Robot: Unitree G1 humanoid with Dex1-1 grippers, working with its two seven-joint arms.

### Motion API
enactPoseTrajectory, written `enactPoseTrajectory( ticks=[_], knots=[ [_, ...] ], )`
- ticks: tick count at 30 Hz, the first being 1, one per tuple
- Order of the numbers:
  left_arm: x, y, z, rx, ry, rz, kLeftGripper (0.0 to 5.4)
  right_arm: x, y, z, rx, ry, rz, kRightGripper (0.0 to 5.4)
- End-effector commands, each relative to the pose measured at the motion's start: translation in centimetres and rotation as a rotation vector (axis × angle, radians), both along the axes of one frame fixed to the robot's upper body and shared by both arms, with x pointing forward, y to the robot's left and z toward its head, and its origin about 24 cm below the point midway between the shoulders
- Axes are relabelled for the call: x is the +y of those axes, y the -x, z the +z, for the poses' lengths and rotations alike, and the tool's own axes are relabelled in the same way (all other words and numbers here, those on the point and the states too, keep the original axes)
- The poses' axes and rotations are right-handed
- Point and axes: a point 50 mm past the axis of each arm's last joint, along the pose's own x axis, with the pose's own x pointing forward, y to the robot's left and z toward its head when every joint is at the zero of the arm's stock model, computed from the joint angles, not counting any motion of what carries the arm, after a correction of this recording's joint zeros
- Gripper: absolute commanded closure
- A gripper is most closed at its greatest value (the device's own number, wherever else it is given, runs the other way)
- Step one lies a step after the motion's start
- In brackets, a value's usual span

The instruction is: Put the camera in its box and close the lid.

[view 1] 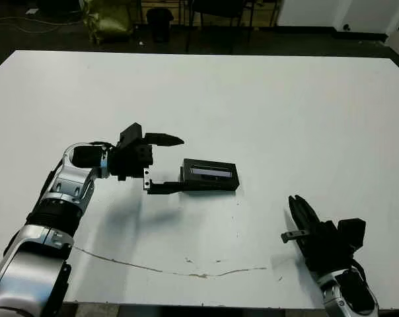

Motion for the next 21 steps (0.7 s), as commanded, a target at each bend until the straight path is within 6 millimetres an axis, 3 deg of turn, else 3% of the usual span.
enactPoseTrajectory(
  ticks=[1, 21],
  knots=[
    [-0.05, 0.02, -0.38, 0.022, -0.017, 0.003, 0.01, -0.31, 0.4, -1.0, 0.056, 0.014, -0.017, 5.4],
    [-0.93, -0.31, -0.82, 0.062, -0.012, -0.025, 0.01, -0.26, 0.51, -0.91, 0.067, 0.014, -0.026, 5.4]
  ],
)
